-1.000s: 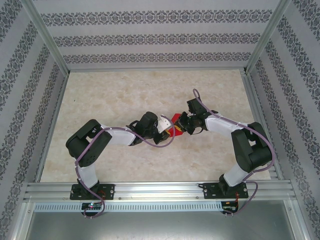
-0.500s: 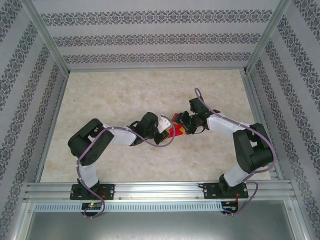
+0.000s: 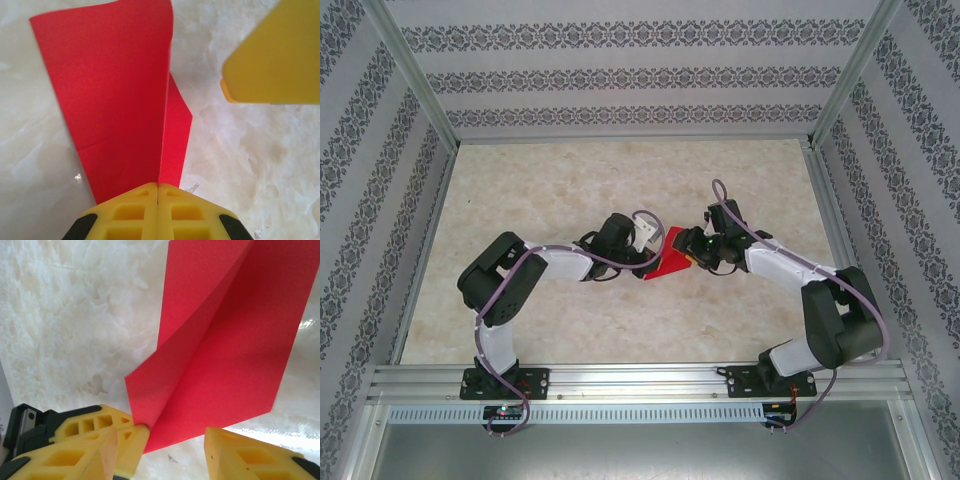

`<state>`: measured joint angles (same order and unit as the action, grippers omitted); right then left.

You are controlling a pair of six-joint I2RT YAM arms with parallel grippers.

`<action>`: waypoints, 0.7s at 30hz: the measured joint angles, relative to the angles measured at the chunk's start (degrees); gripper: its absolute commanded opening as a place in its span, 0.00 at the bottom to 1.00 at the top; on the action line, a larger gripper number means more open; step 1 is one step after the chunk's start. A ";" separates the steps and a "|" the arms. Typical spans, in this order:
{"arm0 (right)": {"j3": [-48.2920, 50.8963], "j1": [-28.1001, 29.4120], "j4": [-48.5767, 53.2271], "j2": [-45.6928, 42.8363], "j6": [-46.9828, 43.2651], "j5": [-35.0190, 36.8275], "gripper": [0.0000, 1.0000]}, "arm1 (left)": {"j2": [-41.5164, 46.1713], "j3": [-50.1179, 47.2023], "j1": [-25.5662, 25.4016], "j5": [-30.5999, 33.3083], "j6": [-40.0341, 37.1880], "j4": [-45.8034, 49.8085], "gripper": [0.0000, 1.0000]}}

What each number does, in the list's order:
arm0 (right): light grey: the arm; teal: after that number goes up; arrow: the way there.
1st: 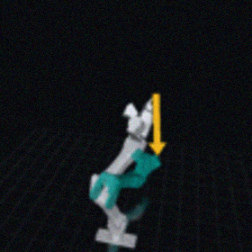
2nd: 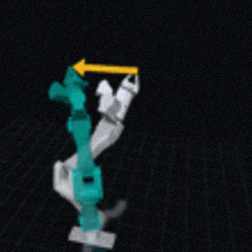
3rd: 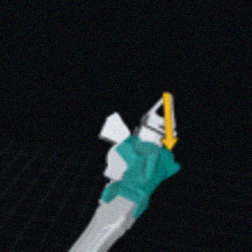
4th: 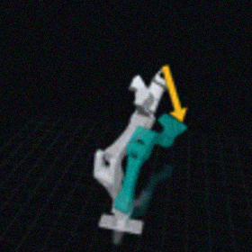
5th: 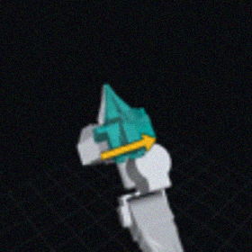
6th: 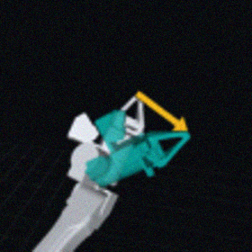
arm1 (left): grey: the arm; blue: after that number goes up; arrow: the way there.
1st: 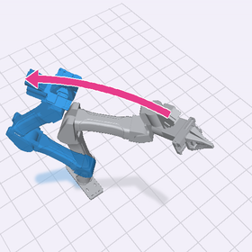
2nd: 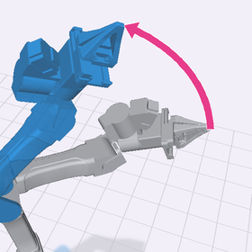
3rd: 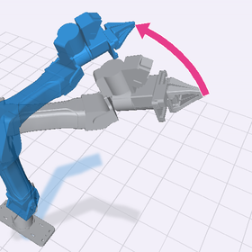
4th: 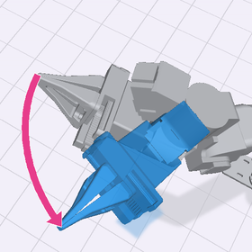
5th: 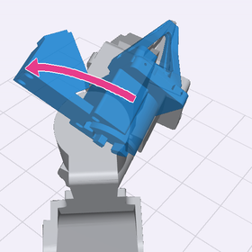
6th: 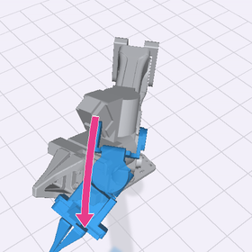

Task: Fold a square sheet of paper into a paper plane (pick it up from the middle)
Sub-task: Fourth fold the wing at the center of the table.

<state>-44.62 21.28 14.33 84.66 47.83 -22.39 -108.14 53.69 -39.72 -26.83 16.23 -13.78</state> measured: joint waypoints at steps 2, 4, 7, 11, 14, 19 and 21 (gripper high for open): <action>-0.22 0.04 -0.17 1.99 -0.79 0.00 0.45 | -0.87 0.00 0.74 -0.79 2.25 0.04 0.00; -0.68 0.11 -0.24 4.02 -1.49 -0.02 0.44 | -1.57 0.00 1.27 -1.42 4.15 0.04 0.00; -1.73 0.48 -0.31 6.67 -2.23 -0.09 0.43 | -2.16 -0.17 2.14 -2.47 7.15 -0.24 0.00; -3.19 1.18 -0.79 8.79 -2.86 -0.24 0.43 | -2.16 -0.28 3.13 -3.17 10.01 -0.52 0.00; -4.39 1.51 -1.25 10.08 -3.02 -0.26 0.42 | -2.16 -0.31 3.54 -3.65 11.63 -0.87 0.00; -6.29 1.88 -2.27 12.24 -2.97 -0.26 0.39 | -2.16 -0.85 4.37 -4.44 14.14 -2.16 0.00; -6.73 2.01 -2.86 13.20 -2.80 -0.28 0.39 | -2.16 -1.01 4.72 -4.68 14.95 -2.75 0.00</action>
<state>-51.35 23.29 11.46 97.86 45.04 -22.68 -110.30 52.69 -35.00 -31.51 31.18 -16.53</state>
